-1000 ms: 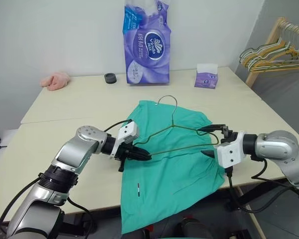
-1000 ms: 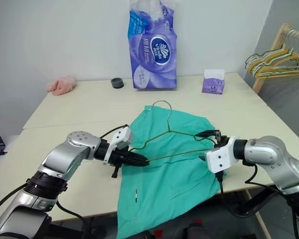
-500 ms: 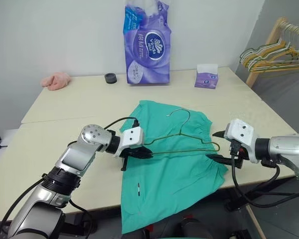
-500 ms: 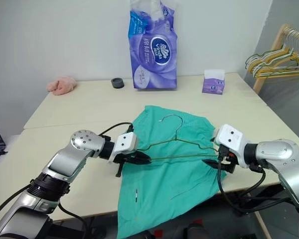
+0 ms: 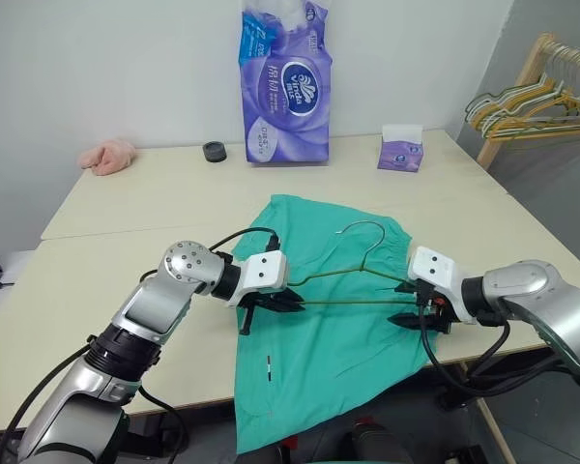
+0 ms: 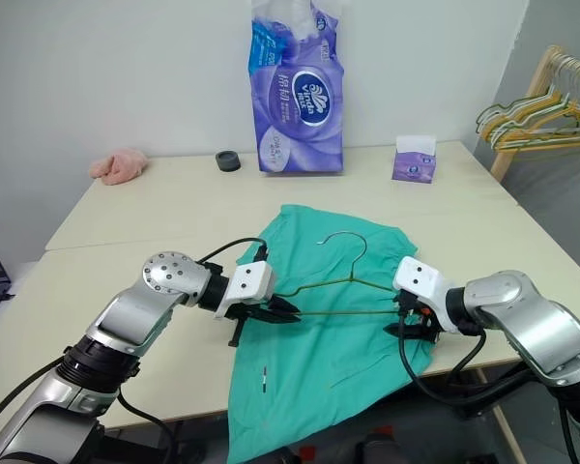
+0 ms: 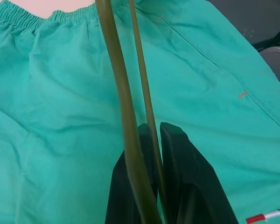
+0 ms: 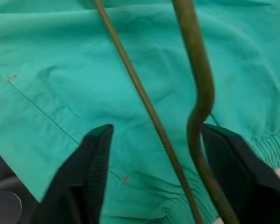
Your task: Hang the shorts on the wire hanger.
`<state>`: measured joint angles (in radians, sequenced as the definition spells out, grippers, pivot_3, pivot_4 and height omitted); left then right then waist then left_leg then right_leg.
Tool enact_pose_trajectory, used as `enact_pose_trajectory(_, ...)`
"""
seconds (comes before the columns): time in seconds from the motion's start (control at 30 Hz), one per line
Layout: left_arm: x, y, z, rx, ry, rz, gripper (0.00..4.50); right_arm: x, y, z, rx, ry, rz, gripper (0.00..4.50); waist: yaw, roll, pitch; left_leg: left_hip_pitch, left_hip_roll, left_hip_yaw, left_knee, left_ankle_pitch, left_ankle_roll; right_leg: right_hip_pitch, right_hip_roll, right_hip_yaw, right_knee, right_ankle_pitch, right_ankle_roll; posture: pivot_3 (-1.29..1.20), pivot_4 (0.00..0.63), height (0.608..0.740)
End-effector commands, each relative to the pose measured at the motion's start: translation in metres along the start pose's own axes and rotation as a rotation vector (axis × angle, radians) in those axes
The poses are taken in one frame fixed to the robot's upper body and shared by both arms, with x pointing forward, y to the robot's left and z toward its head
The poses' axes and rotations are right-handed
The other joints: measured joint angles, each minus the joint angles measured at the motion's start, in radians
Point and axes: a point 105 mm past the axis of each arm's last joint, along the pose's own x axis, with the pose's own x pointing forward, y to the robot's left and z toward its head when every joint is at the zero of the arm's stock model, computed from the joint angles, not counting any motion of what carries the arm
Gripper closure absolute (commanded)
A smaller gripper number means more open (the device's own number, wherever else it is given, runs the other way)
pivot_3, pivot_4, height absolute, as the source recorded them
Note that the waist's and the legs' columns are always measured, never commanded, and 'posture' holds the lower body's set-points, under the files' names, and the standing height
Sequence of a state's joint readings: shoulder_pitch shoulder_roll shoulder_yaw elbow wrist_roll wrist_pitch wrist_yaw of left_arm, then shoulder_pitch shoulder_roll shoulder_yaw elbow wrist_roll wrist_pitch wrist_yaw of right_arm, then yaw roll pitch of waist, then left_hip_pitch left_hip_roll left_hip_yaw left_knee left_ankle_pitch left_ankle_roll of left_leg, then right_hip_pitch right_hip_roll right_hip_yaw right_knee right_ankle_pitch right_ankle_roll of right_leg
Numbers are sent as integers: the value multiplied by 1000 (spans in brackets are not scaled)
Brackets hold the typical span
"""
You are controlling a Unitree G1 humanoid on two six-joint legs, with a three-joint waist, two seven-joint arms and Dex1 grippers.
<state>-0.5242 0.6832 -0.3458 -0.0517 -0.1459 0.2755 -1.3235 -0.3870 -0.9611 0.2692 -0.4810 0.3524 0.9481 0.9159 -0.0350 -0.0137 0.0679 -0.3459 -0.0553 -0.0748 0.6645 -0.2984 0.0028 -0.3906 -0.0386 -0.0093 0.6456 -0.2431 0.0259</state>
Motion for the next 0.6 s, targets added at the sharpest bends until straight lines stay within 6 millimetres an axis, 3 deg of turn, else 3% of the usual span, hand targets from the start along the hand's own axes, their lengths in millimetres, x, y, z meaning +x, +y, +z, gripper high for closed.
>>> enact_pose_trajectory(0.03,-4,1,10,60,-3,6,4500,-3,-2,10,-41,-17,-5,2639,0,0,0,0,0,0,0,0,0,0,0,0,0,0,0,-114,27,740)
enact_pose_trajectory(0.2,-4,2,10,61,-6,6,4500,-2,0,9,-47,-10,3,4383,0,0,0,0,0,0,0,0,0,0,0,0,0,0,0,-114,25,740)
enact_pose_trajectory(0.4,0,8,16,12,-64,34,4500,-3,4,8,-62,-7,11,4475,1,0,0,0,0,0,0,0,0,0,0,0,0,0,1,-120,22,740)
enact_pose_trajectory(0.6,-4,16,20,-27,-131,82,2716,-8,7,6,-64,-8,6,4500,1,0,0,0,0,-1,0,0,0,0,0,-1,0,0,1,-121,22,740)
